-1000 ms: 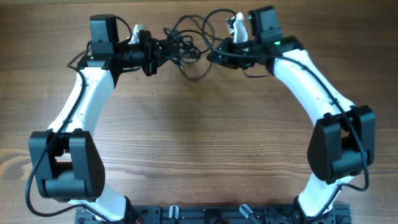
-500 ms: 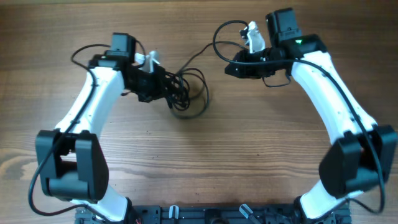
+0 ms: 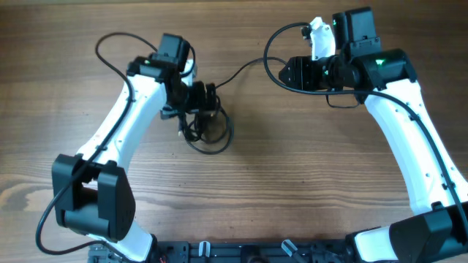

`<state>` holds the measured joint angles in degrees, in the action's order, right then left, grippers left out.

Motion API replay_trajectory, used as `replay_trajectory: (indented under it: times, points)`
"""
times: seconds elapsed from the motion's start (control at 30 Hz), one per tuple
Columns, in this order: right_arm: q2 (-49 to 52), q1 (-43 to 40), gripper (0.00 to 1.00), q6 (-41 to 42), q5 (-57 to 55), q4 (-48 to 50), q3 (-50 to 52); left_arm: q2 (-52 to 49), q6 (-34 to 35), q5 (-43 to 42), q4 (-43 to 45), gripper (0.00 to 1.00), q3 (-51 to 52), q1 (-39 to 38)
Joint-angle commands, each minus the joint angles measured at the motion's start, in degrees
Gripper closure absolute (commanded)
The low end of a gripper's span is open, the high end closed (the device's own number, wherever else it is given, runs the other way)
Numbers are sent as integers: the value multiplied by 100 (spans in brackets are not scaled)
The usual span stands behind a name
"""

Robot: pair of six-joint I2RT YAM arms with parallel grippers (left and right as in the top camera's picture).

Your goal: Untangle cables

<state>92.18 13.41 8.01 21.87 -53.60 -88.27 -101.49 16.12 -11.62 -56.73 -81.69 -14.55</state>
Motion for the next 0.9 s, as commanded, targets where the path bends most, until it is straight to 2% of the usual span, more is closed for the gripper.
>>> replay_trajectory:
  times: [0.0, 0.03, 0.07, 0.1, 0.17, 0.2, 0.23, 0.27, 0.3, 0.33, 0.37, 0.5, 0.57, 0.63, 0.87]
  points:
    - [-31, 13, 42, -50, -92, 15, -24, 133, -1067, -2004, 120, 17, -168, -72]
    - [-26, 13, 42, -50, -94, 20, -24, 133, -1814, -3088, 116, 18, -168, -98]
    - [-26, 13, 42, -50, -94, 20, -22, 133, -2406, -3917, 63, 11, -168, -111]
    - [-26, 13, 42, -50, -94, 15, -24, 133, -2557, -4103, 39, 0, -168, -109]
    - [-26, 13, 42, -55, -94, 13, -24, 131, -2614, -3836, 52, 0, -168, -109]
    - [-26, 13, 42, -50, -94, 13, -22, 131, -2496, -3510, 63, 0, -168, -109]
    - [-26, 13, 42, -52, -94, 13, -22, 131, -2100, -2994, 94, 0, -168, -109]
    - [-26, 13, 42, -50, -94, 13, -24, 131, -1596, -2310, 118, 6, -168, -109]
    - [-26, 13, 42, -48, -92, 13, -22, 131, -817, -1327, 114, 19, -168, -109]
    - [-26, 13, 42, -50, -92, 13, -22, 131, -216, -713, 92, 31, -168, -109]
    - [-24, 13, 42, -48, -92, 0, -22, 131, 549, -105, 55, 48, -168, -109]
    - [-24, 13, 42, -37, -92, -26, -22, 131, 1152, 81, 120, 50, -168, -109]
    - [-24, 13, 42, -35, -92, -26, -22, 129, 1185, 83, 111, 60, -166, -109]
    - [-24, 13, 42, -37, -94, -24, -22, 131, 1191, 83, 15, 66, -166, -109]
    - [9, 13, 42, -37, -92, -24, -22, 129, 1696, 74, -306, 73, 61, -116]
